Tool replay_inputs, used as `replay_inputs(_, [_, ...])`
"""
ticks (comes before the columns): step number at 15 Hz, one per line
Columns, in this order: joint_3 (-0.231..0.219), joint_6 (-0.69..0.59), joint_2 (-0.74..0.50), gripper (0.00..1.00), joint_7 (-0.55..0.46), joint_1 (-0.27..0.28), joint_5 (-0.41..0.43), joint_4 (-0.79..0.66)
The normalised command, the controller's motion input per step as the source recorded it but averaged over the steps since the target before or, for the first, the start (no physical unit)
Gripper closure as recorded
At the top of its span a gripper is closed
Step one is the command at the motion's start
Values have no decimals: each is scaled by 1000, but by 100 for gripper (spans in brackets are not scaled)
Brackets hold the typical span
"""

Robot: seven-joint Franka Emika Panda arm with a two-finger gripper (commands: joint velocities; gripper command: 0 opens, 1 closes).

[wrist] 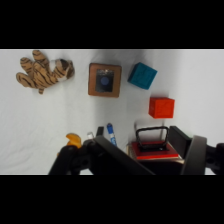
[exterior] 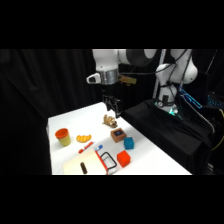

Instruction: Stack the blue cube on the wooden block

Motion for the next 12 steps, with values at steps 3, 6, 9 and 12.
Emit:
replay_inputs(3, [21, 22, -16, 0, 47, -3, 13, -25])
replay_inputs(6, [64, 184, -107, 0, 200, 46, 22, -211])
replay_inputs(9, [96, 353, -194, 0, 294, 98, 53, -387])
replay_inputs(12, [85, 496, -167, 0, 540, 95, -56, -429])
